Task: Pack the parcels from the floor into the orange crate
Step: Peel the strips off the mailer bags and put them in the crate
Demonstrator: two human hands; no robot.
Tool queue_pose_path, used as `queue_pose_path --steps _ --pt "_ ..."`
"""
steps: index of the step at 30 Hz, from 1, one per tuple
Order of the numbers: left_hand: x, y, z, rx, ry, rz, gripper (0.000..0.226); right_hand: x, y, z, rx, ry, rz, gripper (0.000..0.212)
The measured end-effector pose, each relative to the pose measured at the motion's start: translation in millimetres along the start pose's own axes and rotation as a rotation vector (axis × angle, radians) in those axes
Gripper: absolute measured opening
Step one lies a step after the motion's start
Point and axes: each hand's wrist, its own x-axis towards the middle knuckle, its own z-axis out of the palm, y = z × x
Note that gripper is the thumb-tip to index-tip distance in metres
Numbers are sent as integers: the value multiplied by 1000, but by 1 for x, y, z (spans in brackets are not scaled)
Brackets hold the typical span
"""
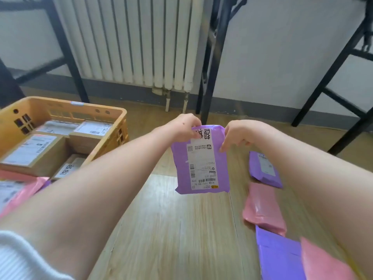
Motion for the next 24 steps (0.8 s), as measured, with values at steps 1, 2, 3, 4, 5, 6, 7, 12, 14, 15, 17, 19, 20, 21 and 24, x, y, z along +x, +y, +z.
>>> queue_pose_path --steps 1,2,3,4,5,6,7,12,14,15,17,19,20,21,24 --pt "-5 -9 -8 -10 15 -4 10 2 -9 0 1 -4 -22 36" --pt "-11 -19 -14 -30 24 -16 9 5 -18 1 23 -7 -47 36" --pt "-18 -30 -18 -54 25 -35 6 7 -25 6 62 -14 -75 34" --pt "-26 -41 -23 -76 25 -59 6 10 -31 11 108 -29 -104 33" --pt "-36 -53 -28 -95 29 -90 8 11 -39 18 150 -57 -134 31" --pt "-45 -65 -34 -115 41 -124 10 13 -45 24 184 -96 -163 29" --pt "-54 -76 -41 -138 60 -160 12 14 -52 30 217 -140 -192 29" --pt "-85 -114 -69 -285 193 -271 11 18 -88 24 386 -291 -310 30" --pt "-95 -125 -76 -373 230 -305 17 22 -107 9 283 -229 -342 29" --pt "-100 -130 -81 -428 220 -324 18 25 -117 3 201 -160 -356 27" --pt "-112 -141 -93 -485 165 -355 19 29 -141 -3 78 -16 -391 25" --pt "-124 -154 -105 -433 125 -358 22 31 -164 -3 75 76 -431 25" --pt "-130 -161 -109 -408 135 -362 23 30 -176 -2 98 108 -455 26" --pt "-136 -168 -111 -401 170 -371 23 30 -186 -1 127 141 -480 29" --pt "-160 -187 -108 -518 360 -371 20 31 -213 5 255 262 -547 32"
